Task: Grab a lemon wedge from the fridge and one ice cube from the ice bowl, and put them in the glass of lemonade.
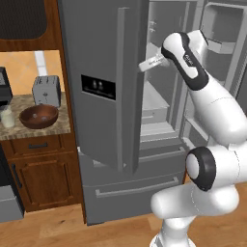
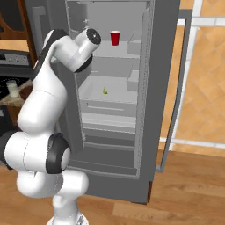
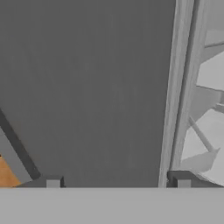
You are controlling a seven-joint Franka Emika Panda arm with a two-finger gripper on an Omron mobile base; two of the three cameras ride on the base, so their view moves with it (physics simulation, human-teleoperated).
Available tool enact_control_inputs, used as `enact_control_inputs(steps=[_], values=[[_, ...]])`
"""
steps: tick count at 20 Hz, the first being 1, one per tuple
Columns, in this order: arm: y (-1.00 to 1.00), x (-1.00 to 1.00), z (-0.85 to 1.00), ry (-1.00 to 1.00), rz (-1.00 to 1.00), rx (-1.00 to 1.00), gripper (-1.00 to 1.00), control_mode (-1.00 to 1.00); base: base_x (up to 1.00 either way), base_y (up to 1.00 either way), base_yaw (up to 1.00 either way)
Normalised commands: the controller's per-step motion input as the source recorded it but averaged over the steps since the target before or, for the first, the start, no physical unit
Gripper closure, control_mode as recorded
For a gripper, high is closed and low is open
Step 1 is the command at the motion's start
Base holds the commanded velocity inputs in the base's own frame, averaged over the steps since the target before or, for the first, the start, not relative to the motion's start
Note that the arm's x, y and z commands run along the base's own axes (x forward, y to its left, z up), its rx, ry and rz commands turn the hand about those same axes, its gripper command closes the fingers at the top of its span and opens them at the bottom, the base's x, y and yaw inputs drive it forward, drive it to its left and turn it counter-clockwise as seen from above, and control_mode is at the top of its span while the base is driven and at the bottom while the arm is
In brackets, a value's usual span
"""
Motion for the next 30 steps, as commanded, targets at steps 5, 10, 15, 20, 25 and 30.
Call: enact_control_inputs(steps=[5, 10, 15, 20, 25, 30], values=[[0.62, -0.66, 0.00, -0.10, 0.15, 0.00, -1.00, -1.00, 0.00, 0.00, 0.00], [0.82, -0.93, 0.08, -0.14, 0.10, 0.00, -1.00, -1.00, 0.00, 0.00, 0.00], [0.98, -0.99, 0.03, -0.10, 0.06, -0.05, -1.00, -1.00, 0.00, 0.00, 0.00], [1.00, -0.72, 0.14, -0.02, 0.02, -0.09, -1.00, -1.00, 0.00, 0.00, 0.00], [0.98, -0.48, 0.27, 0.00, 0.00, -0.10, -1.00, -1.00, 0.00, 0.00, 0.00], [0.67, -0.19, 0.15, 0.00, 0.00, -0.12, -1.00, -1.00, 0.00, 0.00, 0.00]])
